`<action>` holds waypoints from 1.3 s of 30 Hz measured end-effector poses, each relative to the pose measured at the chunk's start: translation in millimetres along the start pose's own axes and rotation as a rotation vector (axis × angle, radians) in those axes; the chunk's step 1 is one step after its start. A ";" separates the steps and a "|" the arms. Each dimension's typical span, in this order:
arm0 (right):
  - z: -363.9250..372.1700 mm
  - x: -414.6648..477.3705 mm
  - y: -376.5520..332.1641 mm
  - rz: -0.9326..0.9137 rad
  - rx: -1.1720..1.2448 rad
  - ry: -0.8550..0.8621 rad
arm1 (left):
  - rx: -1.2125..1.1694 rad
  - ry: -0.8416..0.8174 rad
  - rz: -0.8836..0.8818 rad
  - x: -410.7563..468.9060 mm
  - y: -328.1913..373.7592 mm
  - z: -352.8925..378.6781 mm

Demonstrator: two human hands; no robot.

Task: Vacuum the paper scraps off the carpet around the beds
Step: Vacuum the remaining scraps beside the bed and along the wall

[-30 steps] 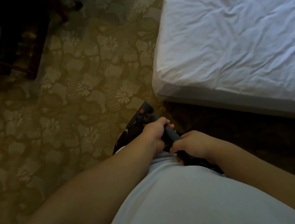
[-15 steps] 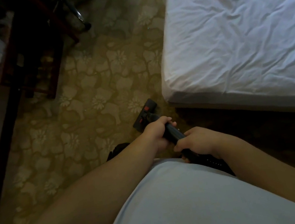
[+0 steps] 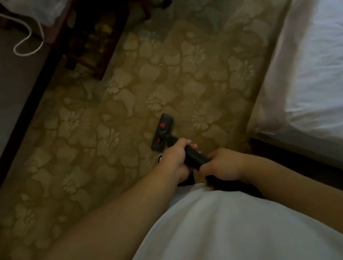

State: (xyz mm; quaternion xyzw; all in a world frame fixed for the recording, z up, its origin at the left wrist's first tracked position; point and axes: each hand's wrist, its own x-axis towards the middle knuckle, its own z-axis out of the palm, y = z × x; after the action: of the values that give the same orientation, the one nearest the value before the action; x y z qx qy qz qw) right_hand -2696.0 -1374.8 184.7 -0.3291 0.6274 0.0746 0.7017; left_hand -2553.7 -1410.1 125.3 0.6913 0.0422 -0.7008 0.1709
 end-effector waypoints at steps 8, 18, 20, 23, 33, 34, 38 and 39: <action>60.8 67.6 -156.0 -0.032 -0.074 -0.064 | -0.133 0.017 0.004 14.1 136.1 -114.5; 129.8 133.0 -246.1 -0.059 -0.167 -0.173 | -0.260 0.147 0.031 36.3 199.3 -215.1; 135.8 136.4 -252.0 -0.058 -0.185 -0.182 | -0.296 0.160 0.019 38.7 201.2 -224.9; 138.9 139.9 -254.0 -0.049 -0.202 -0.197 | -0.339 0.176 0.016 38.1 199.7 -229.1; 84.9 119.0 -220.4 -0.018 -0.290 -0.203 | -0.402 0.218 0.016 33.0 164.5 -164.7; 73.2 114.4 -214.8 -0.013 -0.302 -0.199 | -0.408 0.203 0.011 30.5 160.1 -151.6; 9.5 94.4 -189.4 0.001 -0.338 -0.160 | -0.422 0.158 -0.014 27.3 144.1 -83.6; -9.9 89.0 -184.0 0.006 -0.348 -0.145 | -0.426 0.149 -0.018 26.9 141.3 -63.2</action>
State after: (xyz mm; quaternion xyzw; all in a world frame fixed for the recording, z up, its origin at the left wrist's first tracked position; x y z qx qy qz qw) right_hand -2591.0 -1549.8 169.7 -0.4373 0.5538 0.2078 0.6775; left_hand -2450.9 -1528.8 121.3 0.6890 0.2080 -0.6245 0.3033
